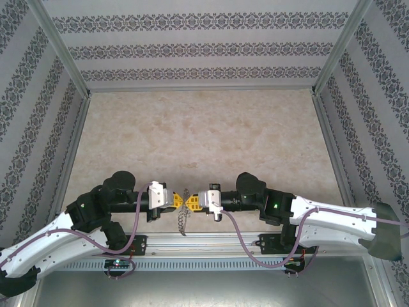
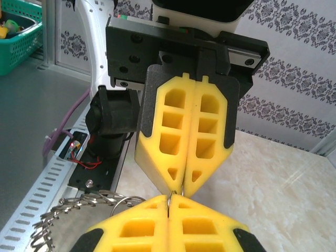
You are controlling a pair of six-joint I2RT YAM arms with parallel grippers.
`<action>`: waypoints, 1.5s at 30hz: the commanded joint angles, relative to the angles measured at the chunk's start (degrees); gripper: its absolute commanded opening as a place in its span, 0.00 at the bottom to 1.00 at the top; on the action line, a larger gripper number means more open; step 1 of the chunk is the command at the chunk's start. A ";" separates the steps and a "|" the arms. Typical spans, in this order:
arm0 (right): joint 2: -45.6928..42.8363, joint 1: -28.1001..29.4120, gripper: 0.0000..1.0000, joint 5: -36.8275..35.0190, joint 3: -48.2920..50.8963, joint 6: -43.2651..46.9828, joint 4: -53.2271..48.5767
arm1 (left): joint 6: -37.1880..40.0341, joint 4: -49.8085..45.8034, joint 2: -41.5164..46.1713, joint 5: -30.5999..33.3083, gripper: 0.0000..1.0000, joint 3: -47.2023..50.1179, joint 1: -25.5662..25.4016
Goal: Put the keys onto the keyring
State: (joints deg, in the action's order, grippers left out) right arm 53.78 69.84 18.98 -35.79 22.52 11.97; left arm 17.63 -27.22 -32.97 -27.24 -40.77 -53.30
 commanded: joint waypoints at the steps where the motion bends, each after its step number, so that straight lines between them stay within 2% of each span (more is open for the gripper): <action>1: -0.54 0.36 0.00 4.51 -1.30 2.23 -2.44 | -0.80 3.67 0.01 0.70 0.00 -2.92 -0.58; 8: -0.78 0.47 0.00 3.72 -1.32 4.48 -5.18 | -0.80 3.67 -0.15 0.79 0.00 -3.33 -0.58; 17: -0.95 0.55 0.00 -0.60 -0.71 5.53 -6.04 | -1.06 4.28 -0.25 0.79 0.00 -3.26 -0.58; 23: -3.89 -0.03 0.21 -3.44 1.86 3.07 -2.82 | -1.54 5.68 -0.34 1.14 0.00 -2.69 -0.58; 30: -11.07 -3.37 0.28 -3.02 4.93 -3.98 0.78 | -3.57 12.99 0.85 1.00 0.00 1.09 -0.58; 34: -12.55 -7.10 0.29 0.79 3.82 -9.00 1.12 | -7.17 22.43 3.01 0.12 0.00 5.88 -0.58; 38: -12.14 -7.99 0.29 5.71 2.53 -11.33 2.15 | -11.50 33.03 4.48 -1.29 0.00 10.96 -0.58; 45: -8.41 -7.90 0.26 10.49 -0.85 -11.84 -0.12 | -13.06 35.26 5.31 -2.09 0.00 12.56 -0.60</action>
State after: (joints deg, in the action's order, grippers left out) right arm 44.86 62.00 25.34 -34.65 12.49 11.38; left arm 6.72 0.47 -29.17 -27.70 -28.18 -53.30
